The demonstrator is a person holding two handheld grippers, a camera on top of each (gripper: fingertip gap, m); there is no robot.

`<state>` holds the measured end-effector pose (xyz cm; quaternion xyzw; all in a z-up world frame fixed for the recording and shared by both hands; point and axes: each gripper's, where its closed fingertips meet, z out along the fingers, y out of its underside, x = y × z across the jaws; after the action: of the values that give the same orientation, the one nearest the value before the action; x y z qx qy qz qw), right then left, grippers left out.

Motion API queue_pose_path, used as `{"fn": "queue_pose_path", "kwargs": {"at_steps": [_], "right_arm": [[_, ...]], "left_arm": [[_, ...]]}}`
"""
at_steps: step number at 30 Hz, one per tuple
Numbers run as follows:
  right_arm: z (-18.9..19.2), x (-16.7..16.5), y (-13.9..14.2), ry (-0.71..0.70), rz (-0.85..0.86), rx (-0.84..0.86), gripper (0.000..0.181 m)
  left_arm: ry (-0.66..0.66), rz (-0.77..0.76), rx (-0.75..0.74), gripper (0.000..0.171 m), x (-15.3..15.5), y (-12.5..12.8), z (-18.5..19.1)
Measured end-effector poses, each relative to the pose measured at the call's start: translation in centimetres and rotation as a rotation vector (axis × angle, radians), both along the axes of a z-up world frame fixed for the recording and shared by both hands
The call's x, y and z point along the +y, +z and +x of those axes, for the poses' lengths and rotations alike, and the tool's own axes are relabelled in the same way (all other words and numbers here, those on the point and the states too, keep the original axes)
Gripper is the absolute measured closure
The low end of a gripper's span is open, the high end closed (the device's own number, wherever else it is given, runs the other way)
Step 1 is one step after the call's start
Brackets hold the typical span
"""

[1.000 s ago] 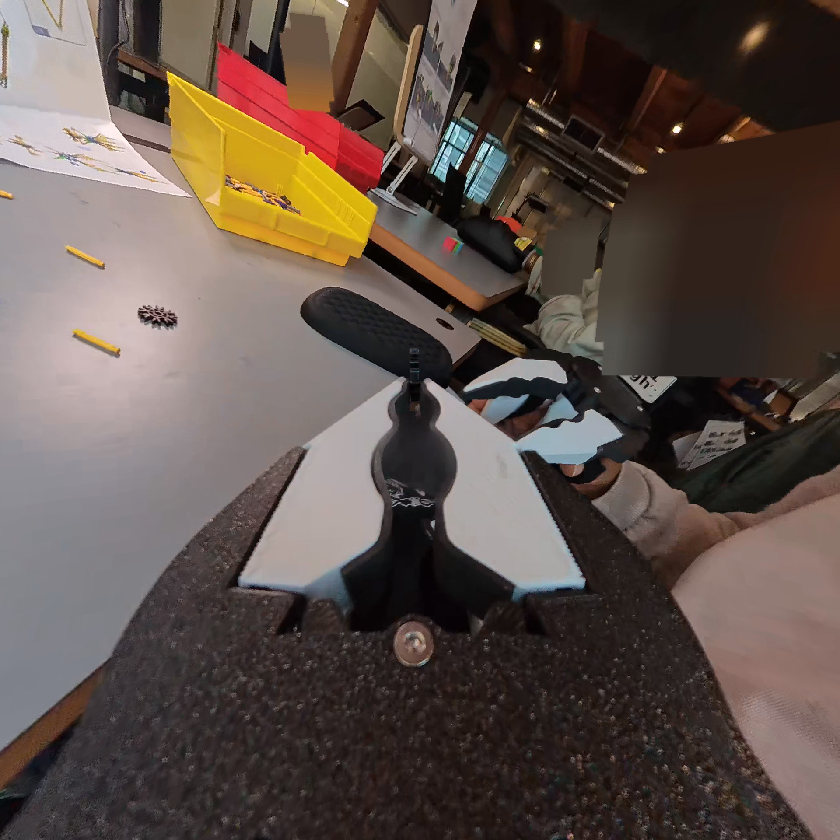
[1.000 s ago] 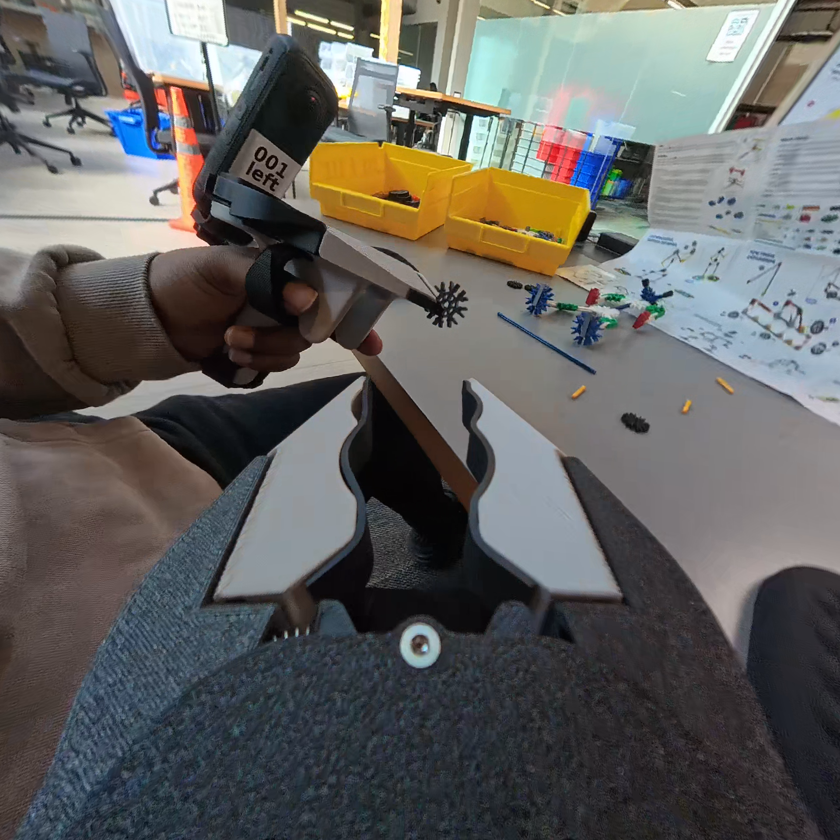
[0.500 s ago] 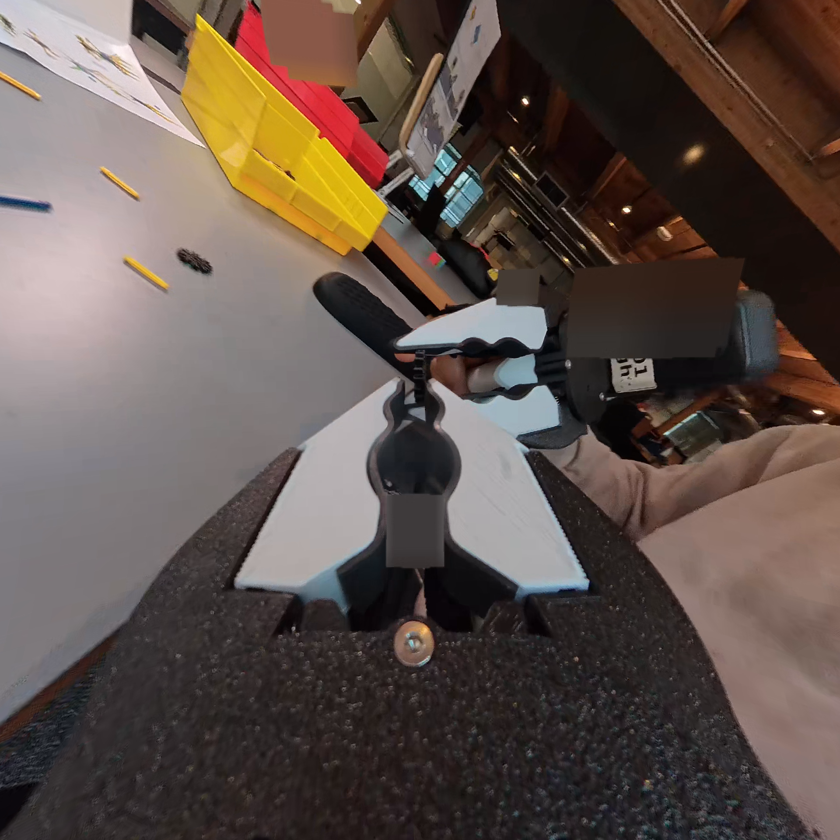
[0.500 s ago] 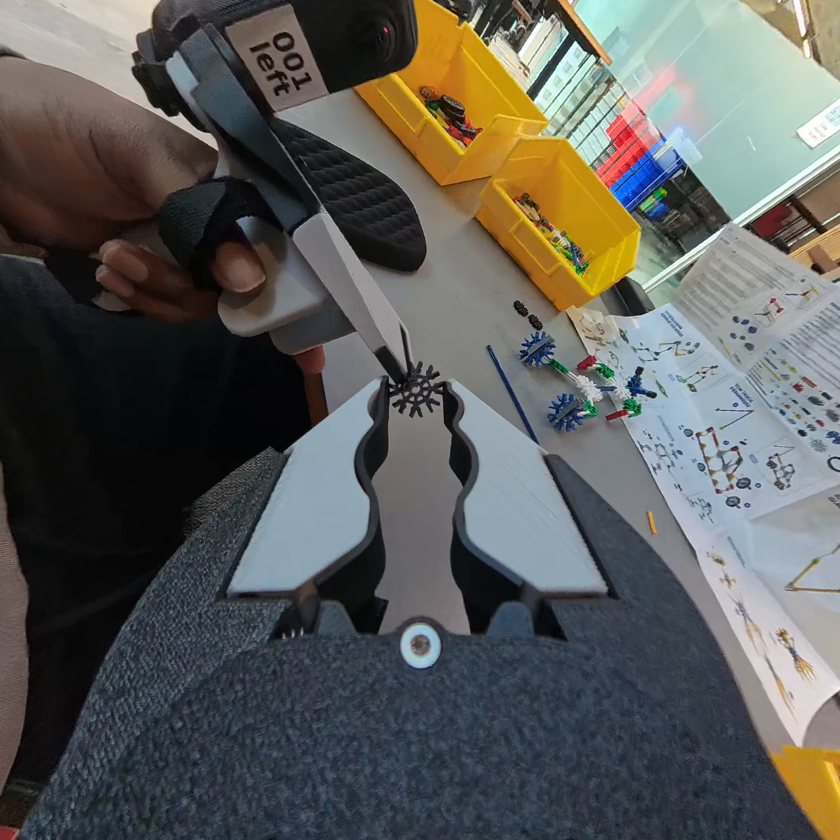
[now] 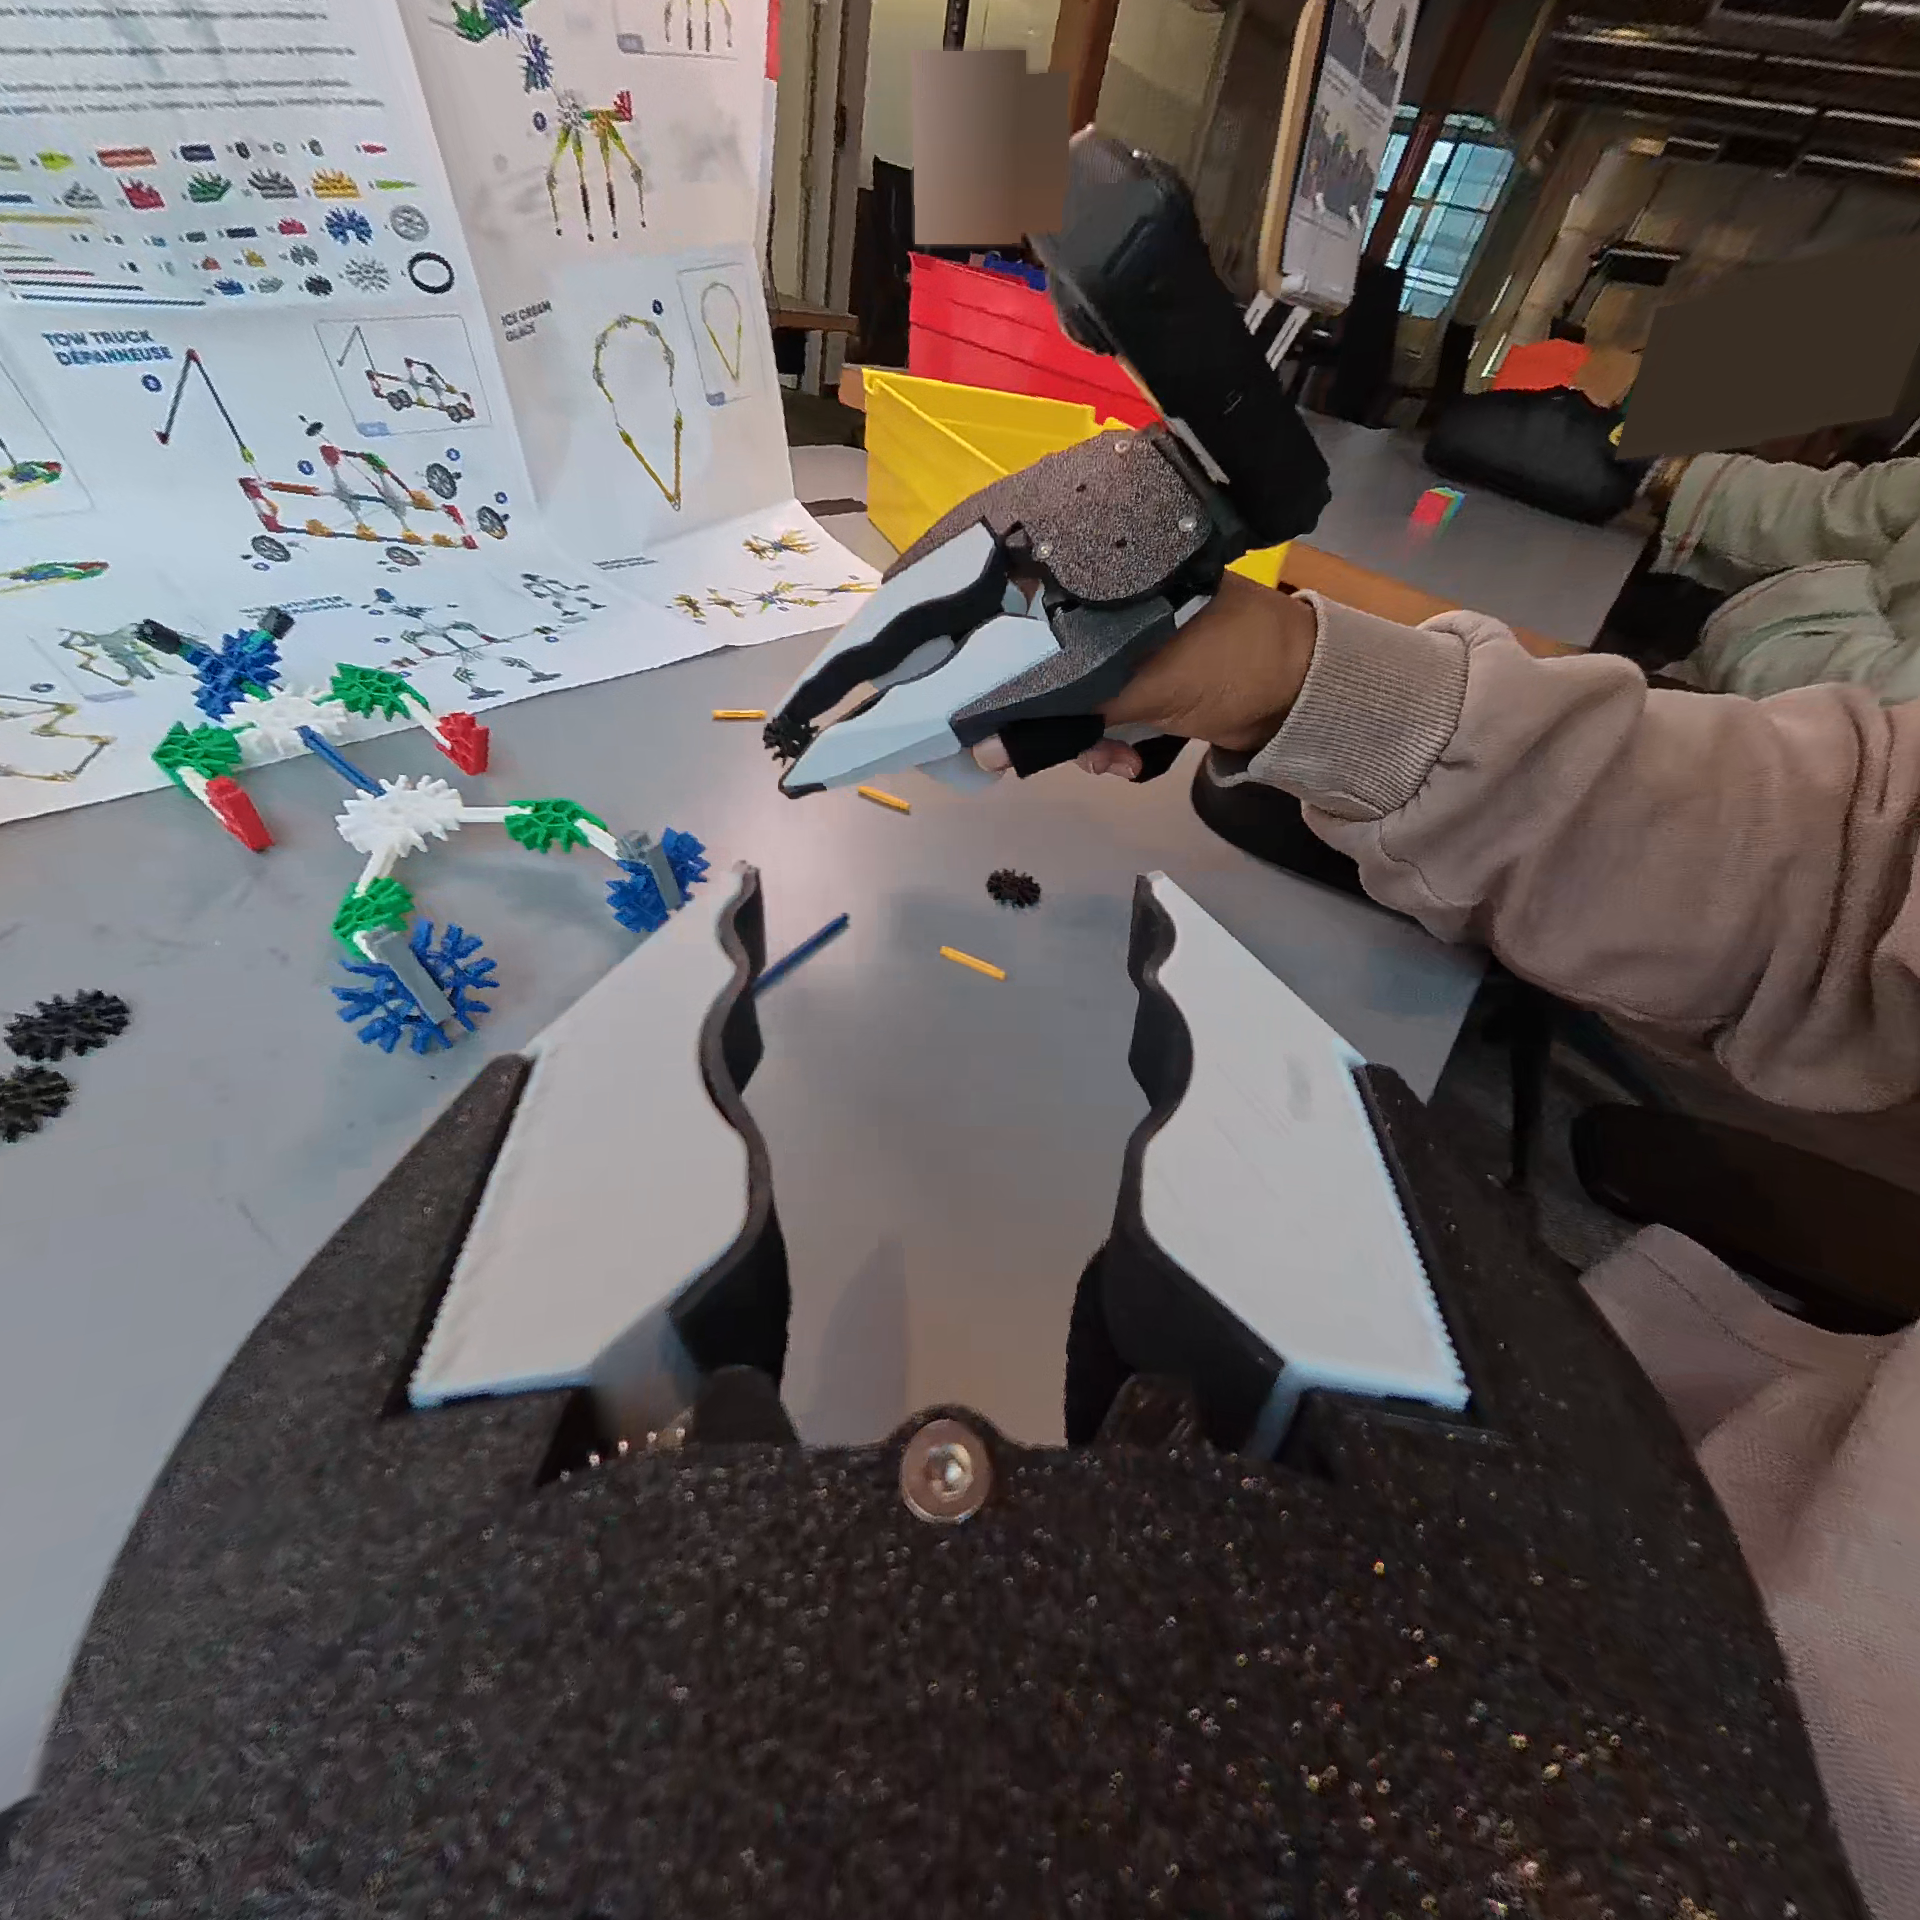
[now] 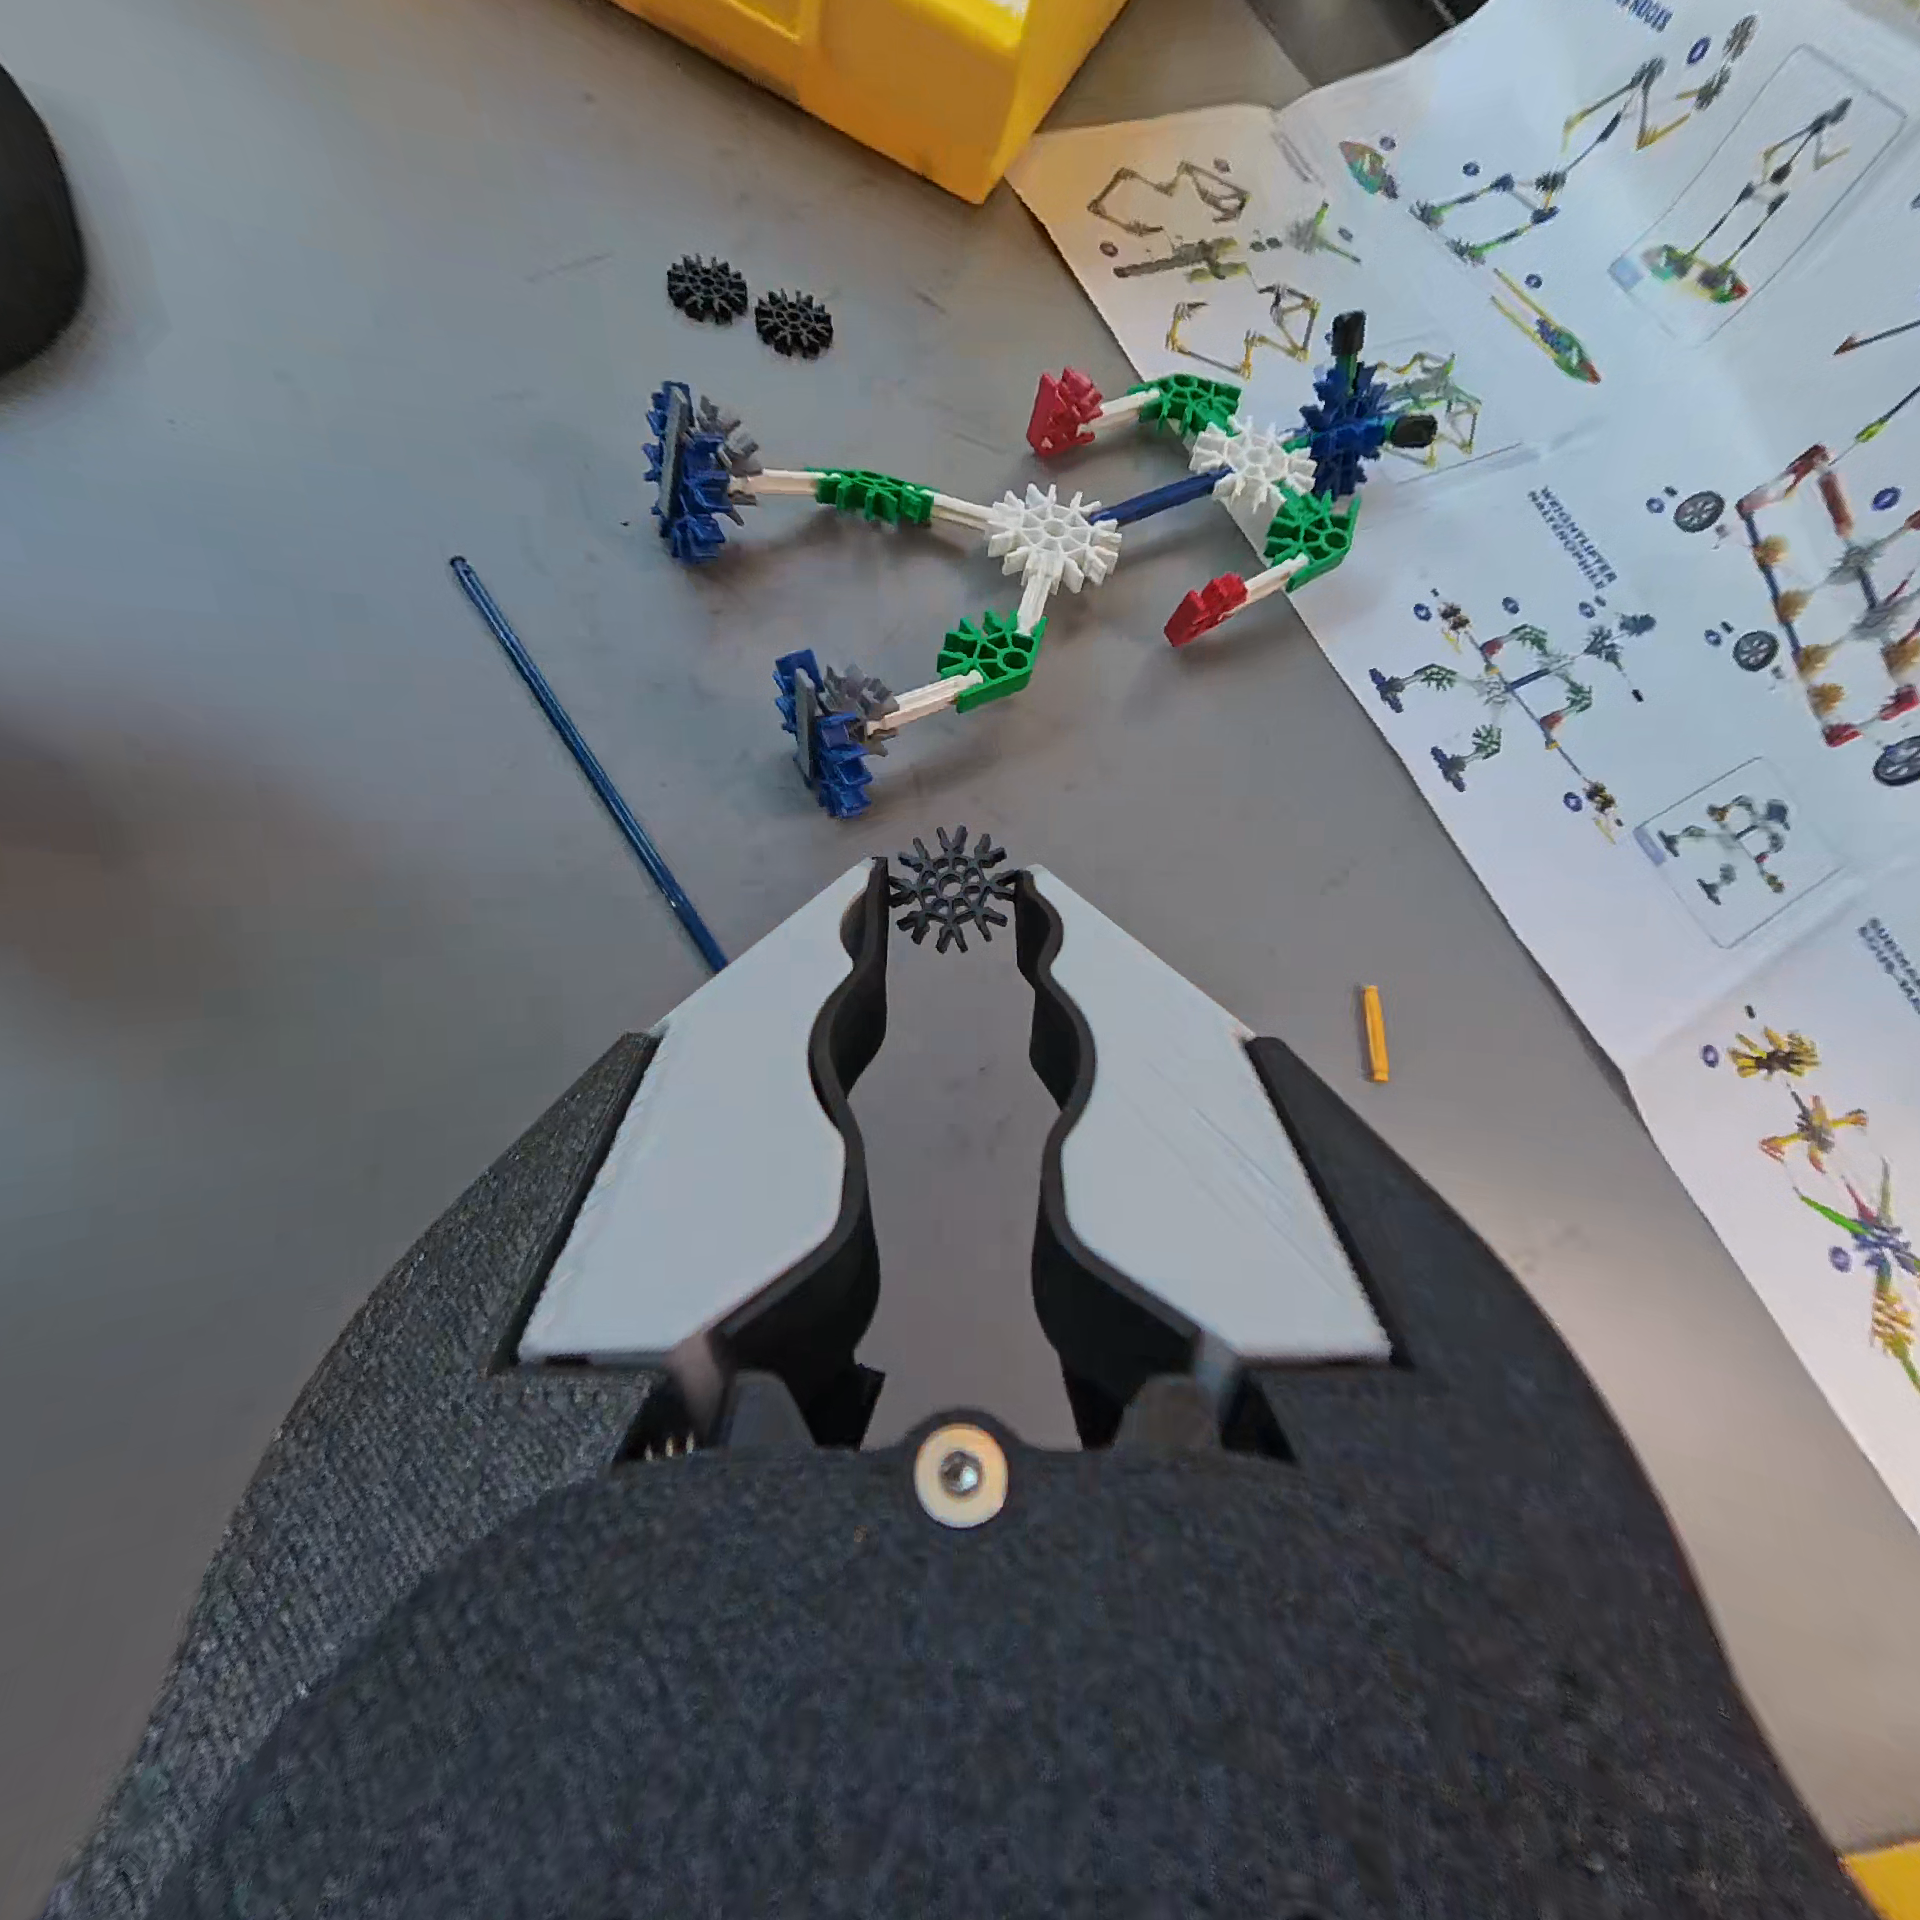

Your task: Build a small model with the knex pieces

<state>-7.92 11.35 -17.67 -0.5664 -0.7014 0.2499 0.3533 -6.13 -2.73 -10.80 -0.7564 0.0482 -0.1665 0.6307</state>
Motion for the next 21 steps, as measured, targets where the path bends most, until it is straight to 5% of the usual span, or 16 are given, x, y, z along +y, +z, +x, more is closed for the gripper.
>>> {"fn": "queue_pose_path", "kwargs": {"at_steps": [5, 11, 21], "right_arm": [[0.6, 0.5, -2.1, -0.024, -0.056, -0.026, 0.137], [3.5, -0.6, 2.5, -0.009, -0.033, 0.110, 0.134], [12.5, -3.2, 0.1, -0.373, -0.086, 0.078, 0.090]], "left_arm": [[0.015, -0.027, 0.021, 0.105, 1.1, -0.1, -1.2], [0.062, -0.074, 0.081, 0.106, 2.2, -1.4, -1.3], [0.153, -0.209, 0.090, 0.093, 1.1, -4.8, -2.6]]}}
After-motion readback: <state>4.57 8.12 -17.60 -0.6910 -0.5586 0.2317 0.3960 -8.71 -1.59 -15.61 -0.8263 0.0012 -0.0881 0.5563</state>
